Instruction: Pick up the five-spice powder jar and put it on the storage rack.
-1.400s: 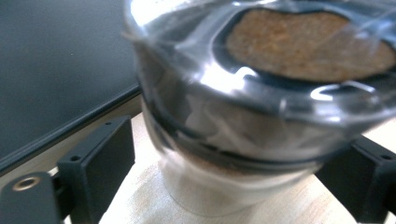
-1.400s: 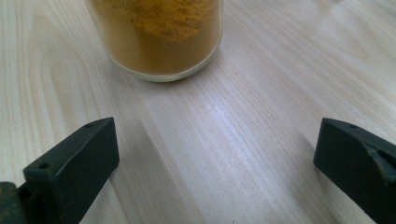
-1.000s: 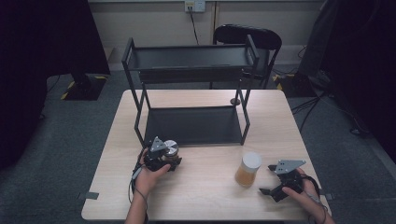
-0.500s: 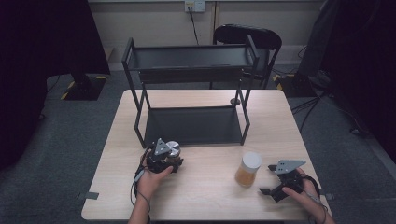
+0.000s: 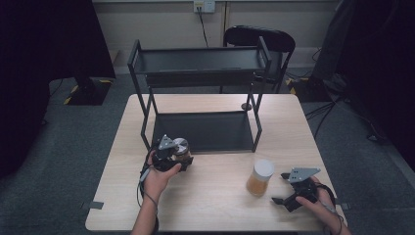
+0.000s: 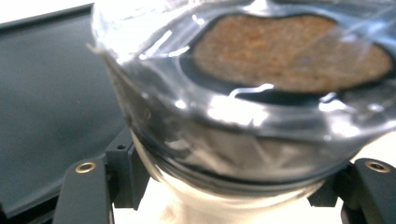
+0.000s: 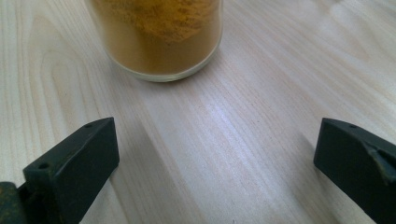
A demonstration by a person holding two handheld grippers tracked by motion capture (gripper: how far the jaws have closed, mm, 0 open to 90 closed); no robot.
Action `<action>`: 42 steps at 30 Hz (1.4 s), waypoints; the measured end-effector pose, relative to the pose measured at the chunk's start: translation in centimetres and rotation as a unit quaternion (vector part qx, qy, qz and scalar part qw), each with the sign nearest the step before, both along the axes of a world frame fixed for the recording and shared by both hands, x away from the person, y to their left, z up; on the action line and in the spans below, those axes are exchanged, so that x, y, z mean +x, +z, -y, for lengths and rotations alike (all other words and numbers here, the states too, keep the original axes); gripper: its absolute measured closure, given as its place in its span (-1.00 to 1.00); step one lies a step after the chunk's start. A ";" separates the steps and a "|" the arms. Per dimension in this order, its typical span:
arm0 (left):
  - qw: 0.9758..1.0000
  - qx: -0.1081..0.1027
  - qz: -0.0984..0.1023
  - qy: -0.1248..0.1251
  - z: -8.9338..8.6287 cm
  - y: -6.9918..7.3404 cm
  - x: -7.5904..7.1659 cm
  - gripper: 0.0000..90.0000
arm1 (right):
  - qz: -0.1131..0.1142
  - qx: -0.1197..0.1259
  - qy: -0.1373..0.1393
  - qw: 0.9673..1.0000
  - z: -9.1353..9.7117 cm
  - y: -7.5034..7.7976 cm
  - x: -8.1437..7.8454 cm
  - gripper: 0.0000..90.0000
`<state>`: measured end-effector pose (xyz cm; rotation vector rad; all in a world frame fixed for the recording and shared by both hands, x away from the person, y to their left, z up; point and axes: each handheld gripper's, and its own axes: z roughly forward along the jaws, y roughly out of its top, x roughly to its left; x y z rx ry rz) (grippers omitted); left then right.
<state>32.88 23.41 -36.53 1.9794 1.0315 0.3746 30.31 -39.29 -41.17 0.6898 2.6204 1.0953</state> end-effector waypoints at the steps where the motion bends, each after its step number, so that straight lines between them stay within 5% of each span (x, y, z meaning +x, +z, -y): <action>1: 1.000 0.002 0.000 0.002 0.1 0.3 0.1 -0.31 | 0.000 0.000 0.000 1.000 0.0 0.0 0.0 -1.00; 32: 0.999 -0.004 0.011 0.031 -0.1 8.2 3.4 -0.31 | 0.000 0.000 0.000 1.000 0.0 0.0 0.0 -1.00; 42: 0.999 0.013 0.017 0.036 0.1 10.5 3.7 -0.31 | 0.000 0.000 0.000 1.000 0.0 0.0 0.0 -1.00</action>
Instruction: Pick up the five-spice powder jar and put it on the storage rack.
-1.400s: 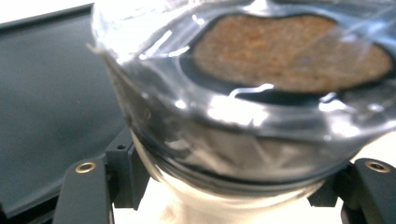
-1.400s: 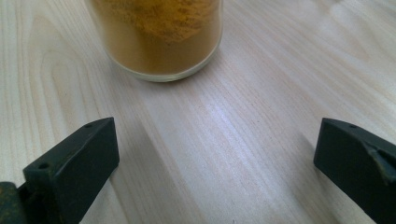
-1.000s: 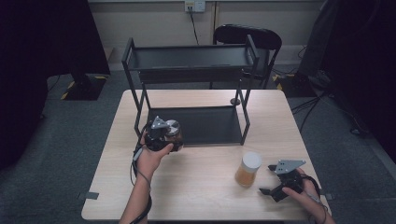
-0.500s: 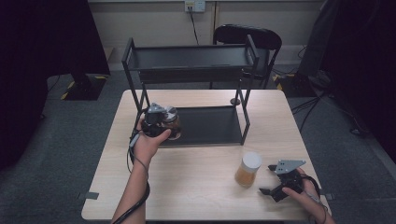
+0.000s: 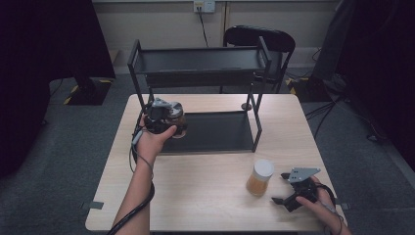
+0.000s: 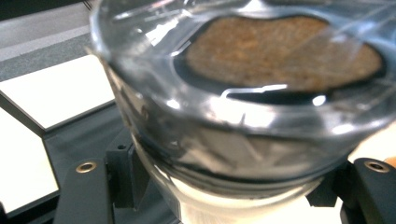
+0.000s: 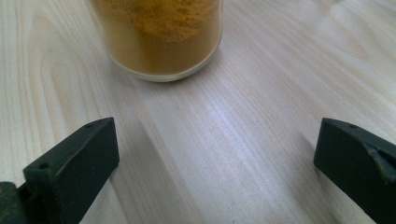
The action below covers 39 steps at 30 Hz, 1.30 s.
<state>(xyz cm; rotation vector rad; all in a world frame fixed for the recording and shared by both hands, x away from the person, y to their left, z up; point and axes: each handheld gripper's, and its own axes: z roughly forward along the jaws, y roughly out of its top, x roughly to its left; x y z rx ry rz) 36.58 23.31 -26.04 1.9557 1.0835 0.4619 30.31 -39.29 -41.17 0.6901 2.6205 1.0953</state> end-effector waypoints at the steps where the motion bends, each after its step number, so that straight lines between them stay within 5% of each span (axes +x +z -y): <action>1: 1.000 -0.001 0.001 0.001 0.0 0.3 0.0 -0.31 | 0.000 0.001 0.000 1.000 0.0 0.0 0.0 -1.00; 39: 1.000 0.004 0.024 0.018 0.1 10.0 0.7 -0.30 | 0.000 0.000 0.000 1.000 0.0 0.0 0.0 -1.00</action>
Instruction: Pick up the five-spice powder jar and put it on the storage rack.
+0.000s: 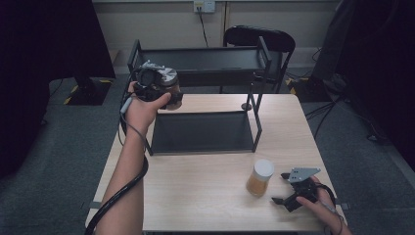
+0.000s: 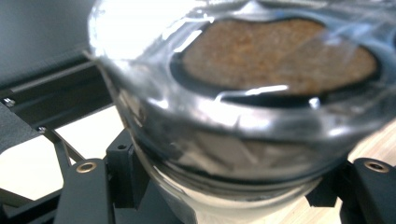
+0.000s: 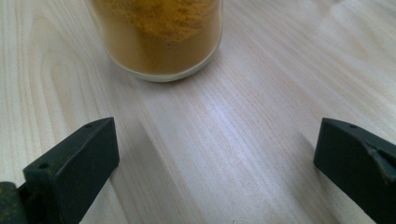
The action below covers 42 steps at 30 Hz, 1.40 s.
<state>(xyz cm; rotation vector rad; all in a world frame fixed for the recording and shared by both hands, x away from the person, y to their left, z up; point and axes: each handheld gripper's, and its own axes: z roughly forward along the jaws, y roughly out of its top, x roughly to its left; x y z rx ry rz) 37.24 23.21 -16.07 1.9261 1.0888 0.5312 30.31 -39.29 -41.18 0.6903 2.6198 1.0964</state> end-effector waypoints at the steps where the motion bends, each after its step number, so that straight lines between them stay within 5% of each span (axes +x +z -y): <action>1: 1.000 -0.001 0.000 0.000 0.0 0.2 0.0 -0.30 | 0.000 0.000 0.000 1.000 0.0 0.0 0.0 -1.00; 27: 1.000 0.012 0.019 0.019 1.0 5.5 1.3 -0.30 | 0.000 0.000 0.000 1.000 0.0 0.0 0.0 -1.00; 42: 0.999 0.020 0.020 0.025 1.6 7.3 3.8 -0.30 | 0.000 0.000 0.000 1.000 0.0 0.0 0.0 -1.00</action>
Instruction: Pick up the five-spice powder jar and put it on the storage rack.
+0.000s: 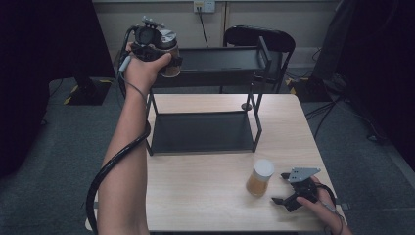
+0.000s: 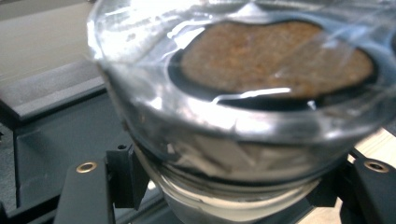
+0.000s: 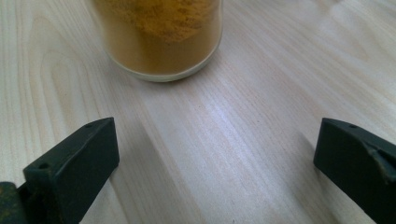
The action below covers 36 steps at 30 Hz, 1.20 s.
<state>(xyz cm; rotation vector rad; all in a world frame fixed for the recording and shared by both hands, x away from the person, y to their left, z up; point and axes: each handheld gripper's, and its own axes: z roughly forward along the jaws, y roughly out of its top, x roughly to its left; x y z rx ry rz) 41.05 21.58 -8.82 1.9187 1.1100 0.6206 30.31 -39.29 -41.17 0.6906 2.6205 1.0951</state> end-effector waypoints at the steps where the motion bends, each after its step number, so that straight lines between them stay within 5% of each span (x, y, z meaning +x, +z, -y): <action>1: 1.000 -0.001 -0.001 -0.001 0.2 0.0 0.5 -0.30 | 0.000 0.000 0.000 1.000 0.0 0.0 0.0 -1.00; 18: 1.000 0.002 -0.011 0.005 0.9 -0.3 4.1 -0.31 | 0.000 0.000 0.000 1.000 0.0 0.0 0.0 -1.00; 36: 1.000 -0.003 -0.007 0.020 1.6 -1.6 4.3 -0.31 | 0.001 0.000 -0.003 1.000 0.0 0.0 -0.1 -1.00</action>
